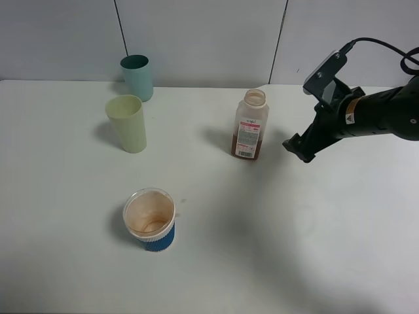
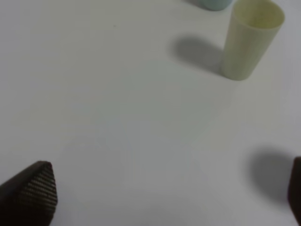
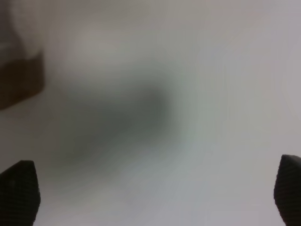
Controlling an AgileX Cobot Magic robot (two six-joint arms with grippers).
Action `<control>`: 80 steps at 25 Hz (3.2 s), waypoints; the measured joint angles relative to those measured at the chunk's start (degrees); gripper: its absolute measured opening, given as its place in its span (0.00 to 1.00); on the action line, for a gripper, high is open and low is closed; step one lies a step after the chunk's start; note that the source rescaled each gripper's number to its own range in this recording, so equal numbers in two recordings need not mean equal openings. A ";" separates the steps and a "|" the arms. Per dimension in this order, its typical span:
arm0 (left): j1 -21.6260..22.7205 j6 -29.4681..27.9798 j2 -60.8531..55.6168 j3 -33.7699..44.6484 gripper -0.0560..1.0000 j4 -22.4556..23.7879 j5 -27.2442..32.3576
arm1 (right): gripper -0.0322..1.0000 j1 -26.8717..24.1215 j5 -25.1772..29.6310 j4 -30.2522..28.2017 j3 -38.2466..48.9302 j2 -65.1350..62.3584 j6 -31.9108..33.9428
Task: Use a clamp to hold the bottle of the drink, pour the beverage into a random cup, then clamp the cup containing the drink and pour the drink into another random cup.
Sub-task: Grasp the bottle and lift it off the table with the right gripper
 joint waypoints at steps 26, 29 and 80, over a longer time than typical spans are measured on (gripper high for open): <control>0.00 0.00 0.00 0.00 0.98 0.00 0.00 | 1.00 2.18 -8.52 -19.40 -0.04 2.88 21.86; 0.00 0.00 0.00 0.00 0.98 0.00 0.00 | 1.00 2.18 -9.78 -19.68 -0.04 2.87 22.36; 0.00 0.00 0.00 0.00 0.98 0.00 0.00 | 1.00 2.18 -24.43 -18.30 -5.78 18.31 14.80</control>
